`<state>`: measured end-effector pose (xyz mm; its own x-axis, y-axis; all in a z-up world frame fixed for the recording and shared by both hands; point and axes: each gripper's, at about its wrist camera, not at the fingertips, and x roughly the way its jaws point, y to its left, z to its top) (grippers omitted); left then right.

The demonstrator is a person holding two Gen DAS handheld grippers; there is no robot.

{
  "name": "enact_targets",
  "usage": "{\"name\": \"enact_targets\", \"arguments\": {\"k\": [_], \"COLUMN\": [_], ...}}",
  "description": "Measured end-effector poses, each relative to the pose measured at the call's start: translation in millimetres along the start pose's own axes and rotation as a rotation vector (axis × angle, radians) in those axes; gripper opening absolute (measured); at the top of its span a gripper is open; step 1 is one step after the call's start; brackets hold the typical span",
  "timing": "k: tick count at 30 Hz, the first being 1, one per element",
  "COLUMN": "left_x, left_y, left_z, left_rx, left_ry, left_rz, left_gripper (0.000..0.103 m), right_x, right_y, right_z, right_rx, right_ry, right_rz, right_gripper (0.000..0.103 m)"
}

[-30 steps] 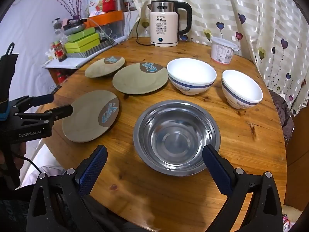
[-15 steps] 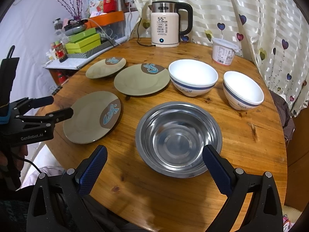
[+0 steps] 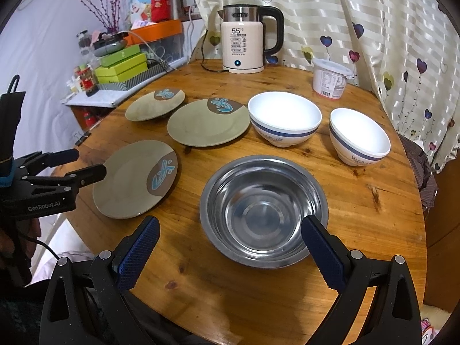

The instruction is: Organize plates and bowls

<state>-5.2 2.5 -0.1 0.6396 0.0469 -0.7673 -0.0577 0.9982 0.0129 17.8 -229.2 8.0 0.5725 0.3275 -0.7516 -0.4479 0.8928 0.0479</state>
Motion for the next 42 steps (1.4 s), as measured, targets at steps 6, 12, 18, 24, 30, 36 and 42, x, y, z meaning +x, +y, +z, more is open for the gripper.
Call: {"name": "enact_targets", "arguments": {"k": [6,12,18,24,30,36,42], "left_x": [1.1,1.9,2.2,2.9,3.0,3.9,6.0], "left_y": [-1.5,-3.4,-5.5,-4.6,-3.6,-1.9,-0.5], "left_z": [-1.0,-2.7,-4.2,-5.0,-5.0,-6.0,-5.8], "left_rx": [0.019,0.033,0.037,0.030,0.025,0.017,0.005], "left_ry": [-0.002,0.002,0.009,0.020,0.026,0.032,0.039], "left_rz": [-0.001,-0.004,-0.029,-0.045,-0.060,-0.045,-0.046], "left_gripper": [0.083,0.083,0.083,0.083,0.083,0.083,0.083], "right_x": [-0.3,-0.5,-1.7,-1.8,-2.1,-1.9,-1.8], "right_y": [-1.1,2.9,4.6,6.6,7.2,7.5,7.8], "right_z": [0.8,0.7,0.5,0.5,0.5,0.5,0.1], "right_rx": [0.004,-0.006,-0.014,-0.017,-0.017,-0.015,-0.014], "right_ry": [0.000,0.004,0.001,0.000,0.000,0.000,0.000], "right_rz": [0.000,0.019,0.024,0.032,0.034,0.033,0.035], "right_gripper": [0.099,0.099,0.099,0.099,0.099,0.099,0.099]}}
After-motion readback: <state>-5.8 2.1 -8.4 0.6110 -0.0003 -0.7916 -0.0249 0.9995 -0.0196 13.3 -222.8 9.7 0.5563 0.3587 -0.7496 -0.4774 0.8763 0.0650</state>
